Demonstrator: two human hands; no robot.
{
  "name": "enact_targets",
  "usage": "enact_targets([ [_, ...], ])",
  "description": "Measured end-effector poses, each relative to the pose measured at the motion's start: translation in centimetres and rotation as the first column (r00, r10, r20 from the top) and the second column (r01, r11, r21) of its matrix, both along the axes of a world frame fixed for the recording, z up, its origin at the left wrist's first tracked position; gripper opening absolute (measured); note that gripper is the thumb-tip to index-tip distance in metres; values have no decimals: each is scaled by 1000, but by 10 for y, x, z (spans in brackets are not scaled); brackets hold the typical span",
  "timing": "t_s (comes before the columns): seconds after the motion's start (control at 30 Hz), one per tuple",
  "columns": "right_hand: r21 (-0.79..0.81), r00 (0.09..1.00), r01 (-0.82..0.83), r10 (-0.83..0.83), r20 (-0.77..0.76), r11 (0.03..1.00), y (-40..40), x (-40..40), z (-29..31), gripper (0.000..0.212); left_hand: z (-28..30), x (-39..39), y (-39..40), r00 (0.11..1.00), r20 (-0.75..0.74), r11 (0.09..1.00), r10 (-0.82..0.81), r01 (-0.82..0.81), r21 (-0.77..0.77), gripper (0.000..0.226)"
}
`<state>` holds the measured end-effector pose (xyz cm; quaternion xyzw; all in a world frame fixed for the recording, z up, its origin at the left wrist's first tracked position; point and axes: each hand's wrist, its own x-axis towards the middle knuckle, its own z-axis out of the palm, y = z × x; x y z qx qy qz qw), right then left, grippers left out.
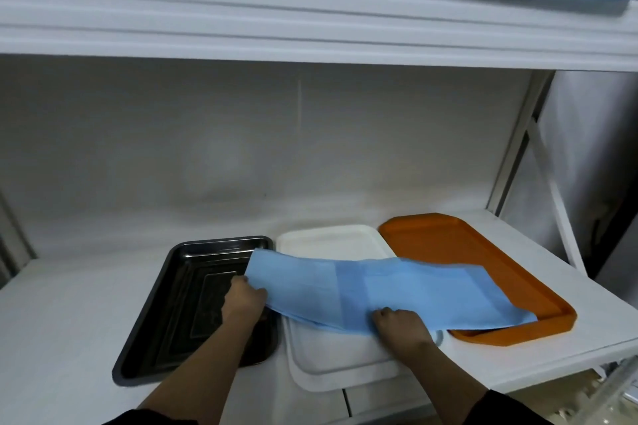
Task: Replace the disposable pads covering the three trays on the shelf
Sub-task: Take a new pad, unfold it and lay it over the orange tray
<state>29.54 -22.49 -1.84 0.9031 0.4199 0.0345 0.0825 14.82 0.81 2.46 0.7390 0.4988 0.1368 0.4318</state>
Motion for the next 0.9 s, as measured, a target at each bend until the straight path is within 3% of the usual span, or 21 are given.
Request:
enact_targets([
  [0.17, 94, 996, -33, 25, 85, 995, -8, 11, -2, 50, -8, -1, -3, 982, -135, 991, -130, 134, 24, 51],
  [0.27, -80, 992, 97, -90, 84, 992, -16, 5, 19, 23, -13, 0, -9, 935, -241, 959, -261, 281, 50, 53],
  [0.3, -89, 987, 139, -130, 99, 986, -19, 10, 16, 24, -14, 2, -10, 915, -283, 946, -289, 319, 66, 54],
  [0.4, -85, 965, 261, -261, 13, 962, -23, 10, 19, 36, -13, 7, -18, 858, -428, 912, -285, 380, 153, 54],
  [0.57, 134, 849, 494, -443, -289, 859, -6, 12, 13, 31, -15, 17, -28, 830, -440, 817, -343, 495, 296, 47],
  [0.73, 144, 620, 711, -518, -589, 688, 11, 14, -3, 42, -19, 20, -31, 585, -657, 588, -475, 767, 258, 70],
  [0.83, 152, 543, 773, -518, -661, 616, 14, 17, -6, 44, -21, 19, -31, 529, -698, 555, -483, 801, 223, 74],
  [0.9, 151, 533, 768, -490, -689, 622, 13, 19, -8, 42, -20, 18, -31, 513, -706, 555, -489, 807, 202, 74],
])
